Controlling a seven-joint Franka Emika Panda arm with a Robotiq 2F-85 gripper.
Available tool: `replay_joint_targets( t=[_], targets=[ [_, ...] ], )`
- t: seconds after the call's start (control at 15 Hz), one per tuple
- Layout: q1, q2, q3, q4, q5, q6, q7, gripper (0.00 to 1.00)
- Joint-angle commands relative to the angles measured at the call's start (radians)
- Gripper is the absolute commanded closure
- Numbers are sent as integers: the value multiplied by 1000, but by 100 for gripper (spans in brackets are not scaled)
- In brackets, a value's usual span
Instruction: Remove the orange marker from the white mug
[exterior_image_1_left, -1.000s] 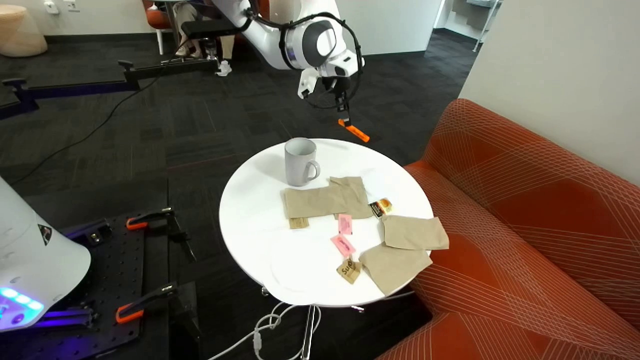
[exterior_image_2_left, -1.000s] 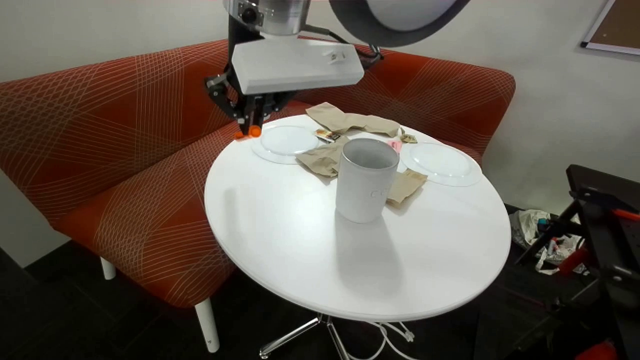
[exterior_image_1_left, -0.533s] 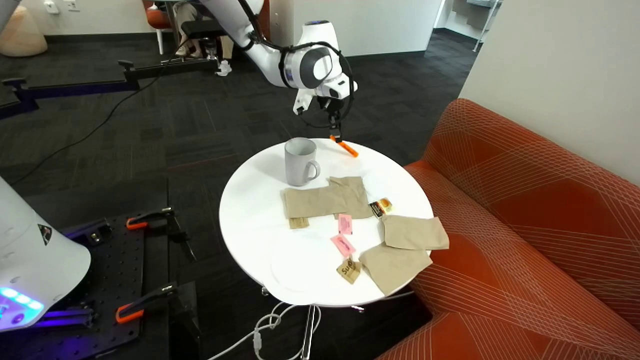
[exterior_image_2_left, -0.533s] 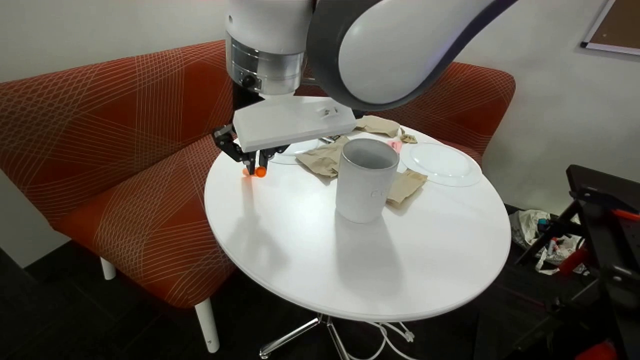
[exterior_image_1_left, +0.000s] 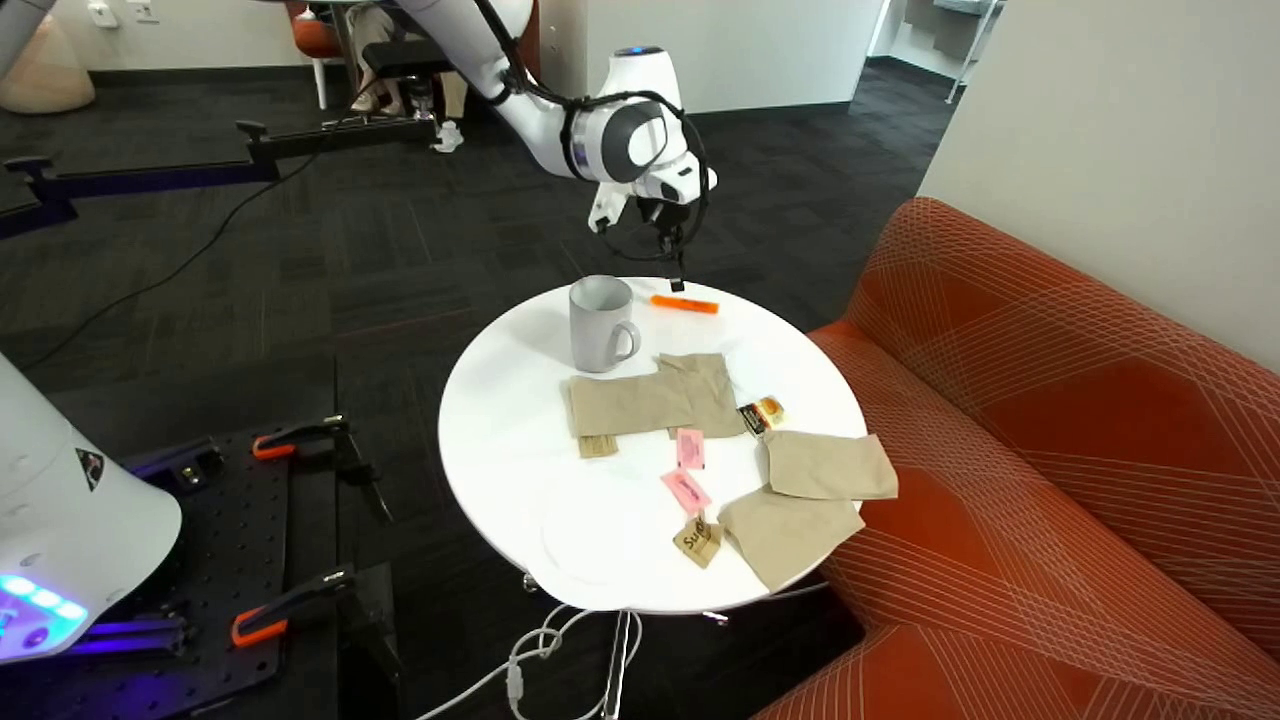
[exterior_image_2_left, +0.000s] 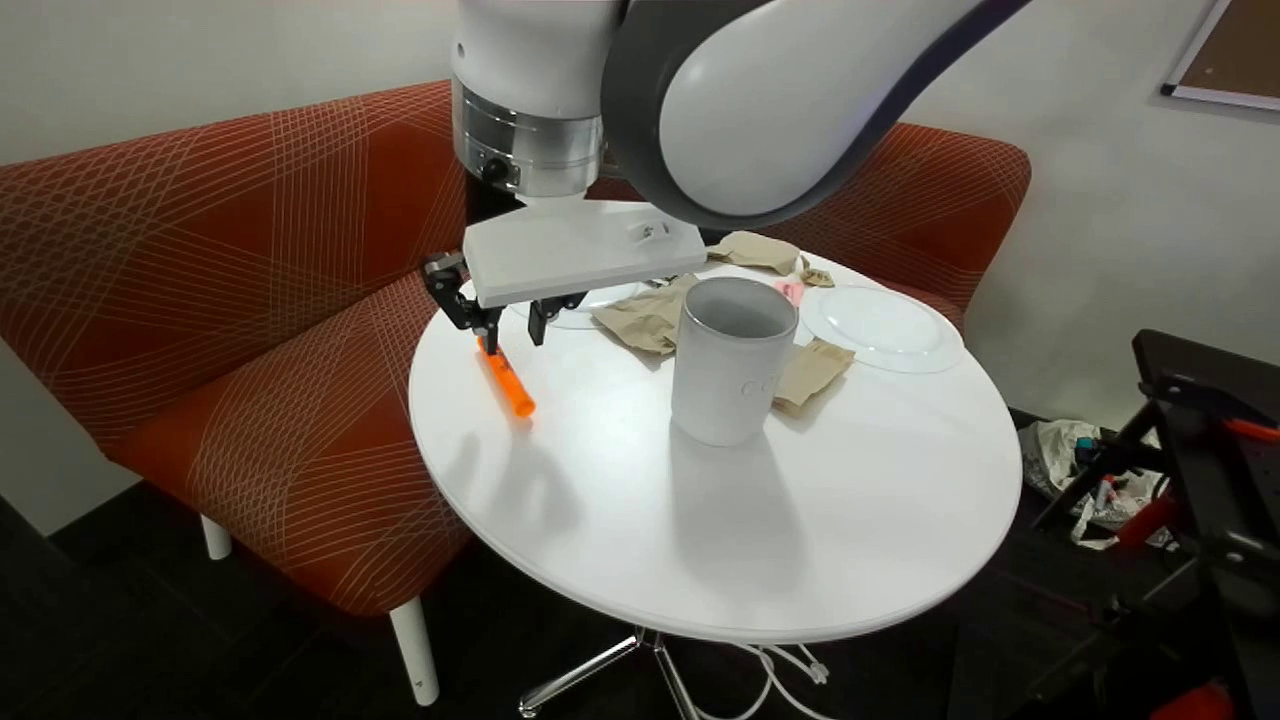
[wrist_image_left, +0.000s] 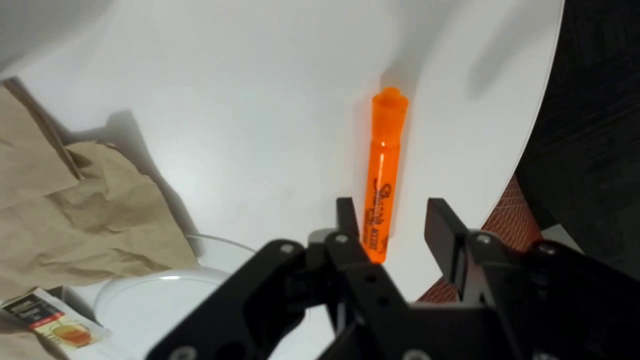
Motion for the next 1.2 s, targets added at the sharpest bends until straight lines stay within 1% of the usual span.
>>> replay_joint_targets(
  t=[0.0, 0.2, 0.27, 0.4, 0.53, 0.73, 0.8, 0.93, 1.13],
  targets=[
    [2, -25, 2, -12, 31, 0, -34, 27],
    [12, -100, 7, -76, 24, -3, -42, 4],
    [10, -127, 14, -96, 27, -3, -50, 0],
    [9, -196, 31, -147, 35, -20, -64, 0],
    [0, -274, 59, -202, 51, -67, -77, 0],
    [-21, -372, 99, -259, 89, -153, -134, 0],
    [3, -274, 70, -168, 60, -113, -84, 0],
    [3, -300, 75, -179, 60, -124, -87, 0],
    [3, -280, 72, -178, 61, -121, -88, 0]
  ],
)
